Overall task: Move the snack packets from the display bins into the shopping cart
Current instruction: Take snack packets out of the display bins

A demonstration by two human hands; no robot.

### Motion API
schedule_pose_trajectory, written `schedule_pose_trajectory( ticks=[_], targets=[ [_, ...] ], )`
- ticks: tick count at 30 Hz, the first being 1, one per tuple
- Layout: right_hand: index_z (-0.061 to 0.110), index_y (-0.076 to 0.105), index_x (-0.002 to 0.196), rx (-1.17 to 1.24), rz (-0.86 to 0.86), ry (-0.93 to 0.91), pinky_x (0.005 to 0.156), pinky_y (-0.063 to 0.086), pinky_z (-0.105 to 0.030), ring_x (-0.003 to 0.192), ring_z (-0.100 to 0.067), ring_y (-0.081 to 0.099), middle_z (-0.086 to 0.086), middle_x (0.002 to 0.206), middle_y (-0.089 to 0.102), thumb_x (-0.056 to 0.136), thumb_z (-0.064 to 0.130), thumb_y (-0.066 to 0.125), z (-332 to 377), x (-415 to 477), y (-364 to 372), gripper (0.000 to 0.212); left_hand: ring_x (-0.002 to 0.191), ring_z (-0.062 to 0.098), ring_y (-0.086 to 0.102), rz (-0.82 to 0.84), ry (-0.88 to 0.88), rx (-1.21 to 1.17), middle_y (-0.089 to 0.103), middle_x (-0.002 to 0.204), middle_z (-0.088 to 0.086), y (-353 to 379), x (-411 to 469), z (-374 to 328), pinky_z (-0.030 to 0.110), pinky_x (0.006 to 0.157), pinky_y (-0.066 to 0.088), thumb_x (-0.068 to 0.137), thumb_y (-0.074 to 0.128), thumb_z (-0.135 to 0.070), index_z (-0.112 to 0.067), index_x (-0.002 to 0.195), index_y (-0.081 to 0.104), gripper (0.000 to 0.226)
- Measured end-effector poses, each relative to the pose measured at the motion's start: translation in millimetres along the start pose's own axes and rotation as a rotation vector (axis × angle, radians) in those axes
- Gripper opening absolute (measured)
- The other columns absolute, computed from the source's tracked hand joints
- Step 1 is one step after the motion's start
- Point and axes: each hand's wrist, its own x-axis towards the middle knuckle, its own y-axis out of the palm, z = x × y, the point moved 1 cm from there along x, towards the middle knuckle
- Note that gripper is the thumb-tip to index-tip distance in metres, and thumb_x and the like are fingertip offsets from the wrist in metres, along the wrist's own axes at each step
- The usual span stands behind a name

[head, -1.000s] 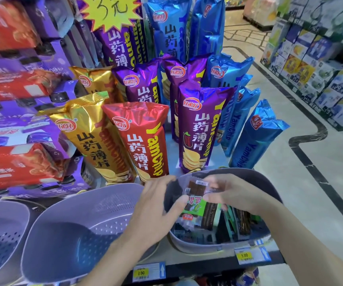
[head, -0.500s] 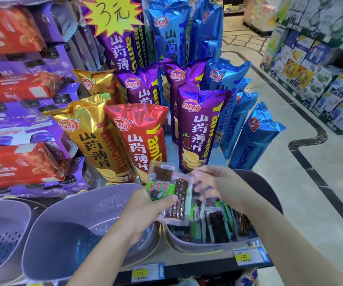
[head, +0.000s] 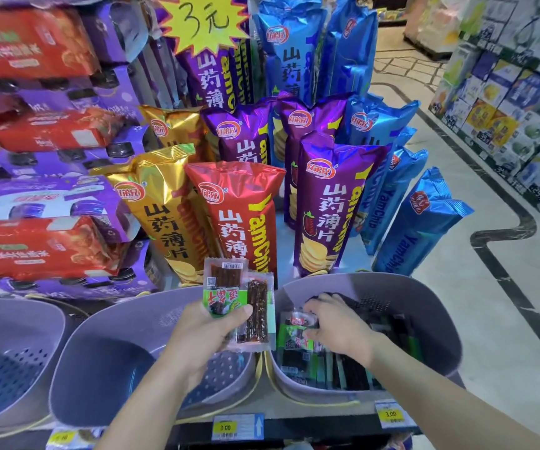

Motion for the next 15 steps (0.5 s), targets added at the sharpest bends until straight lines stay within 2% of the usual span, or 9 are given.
schedule_pose_trajectory(
  ticks=[3,6,10,13,15],
  targets=[
    [0.023,0.060,0.128,-0.067,-0.050,-0.077,0.101,0.040,-0.037,0.117,-0.023,0.040,-0.001,0.125,0.048,0.093,0.037,0.072,3,-2,2,0.039,0.068,0.006,0.067,-0.008,0.001,-0.001,0.083,0.092,-0.002,2,-1,0,0.033,0.073,0.049,0.091,0.082,-0.025,-0.034,0.094,0.084,0.010],
    [0.025,0.059,0.115,-0.076,-0.067,-0.116,0.100,0.039,-0.035,0.113,-0.021,0.038,0.002,0.120,0.045,0.091,0.036,0.073,4,-6,1,0.029,0.083,0.011,0.074,-0.009,-0.003,-0.007,0.083,0.097,-0.004,4,-1,0,0.035,0.077,0.052,0.092,0.082,-0.024,-0.024,0.100,0.083,0.009],
    [0.034,0.051,0.102,0.036,-0.051,-0.110,0.096,0.043,-0.038,0.108,-0.019,0.040,0.006,0.111,0.054,0.090,0.032,0.076,6,-13,-3,0.027,0.077,0.005,0.074,-0.014,-0.008,-0.008,0.083,0.096,-0.006,7,1,-1,0.033,0.075,0.050,0.092,0.082,-0.024,-0.023,0.103,0.082,0.012],
    [0.037,0.052,0.099,0.179,0.015,-0.077,0.096,0.048,-0.039,0.108,-0.018,0.048,0.006,0.112,0.056,0.090,0.027,0.077,6,-18,-2,0.029,0.069,-0.002,0.072,-0.017,-0.006,-0.004,0.083,0.095,-0.006,8,2,-2,0.032,0.072,0.048,0.091,0.082,-0.023,-0.022,0.104,0.082,0.013],
    [0.038,0.053,0.097,0.292,0.069,-0.061,0.092,0.053,-0.036,0.103,-0.013,0.057,0.008,0.114,0.057,0.090,0.023,0.077,4,-23,-3,0.029,0.076,0.000,0.075,-0.014,-0.012,0.001,0.083,0.097,-0.007,9,2,-3,0.032,0.074,0.050,0.091,0.082,-0.024,-0.022,0.105,0.081,0.014]
  ],
)
